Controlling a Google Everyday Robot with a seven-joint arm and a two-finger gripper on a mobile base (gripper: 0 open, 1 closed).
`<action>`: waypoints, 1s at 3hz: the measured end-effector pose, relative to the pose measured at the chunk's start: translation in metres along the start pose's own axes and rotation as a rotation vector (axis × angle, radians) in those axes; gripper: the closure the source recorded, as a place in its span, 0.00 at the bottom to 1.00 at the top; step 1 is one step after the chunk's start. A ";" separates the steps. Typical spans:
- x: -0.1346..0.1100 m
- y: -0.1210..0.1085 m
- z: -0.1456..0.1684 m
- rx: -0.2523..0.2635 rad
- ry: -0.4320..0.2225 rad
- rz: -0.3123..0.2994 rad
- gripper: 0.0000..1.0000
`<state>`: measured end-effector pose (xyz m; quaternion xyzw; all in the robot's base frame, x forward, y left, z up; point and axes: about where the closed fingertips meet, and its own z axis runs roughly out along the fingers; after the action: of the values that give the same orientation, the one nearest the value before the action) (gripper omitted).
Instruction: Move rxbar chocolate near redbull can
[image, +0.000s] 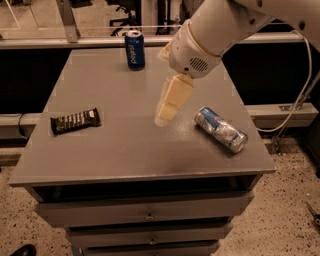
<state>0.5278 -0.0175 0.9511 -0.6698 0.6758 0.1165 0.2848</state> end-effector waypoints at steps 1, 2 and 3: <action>0.000 0.000 0.000 0.000 0.000 0.000 0.00; -0.027 0.002 0.026 -0.035 -0.070 -0.041 0.00; -0.069 0.004 0.062 -0.071 -0.121 -0.111 0.00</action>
Offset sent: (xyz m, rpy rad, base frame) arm 0.0066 0.0708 -0.0146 0.1220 0.0067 0.1348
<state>0.5341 0.0745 0.9369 -0.7076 0.6146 0.1650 0.3072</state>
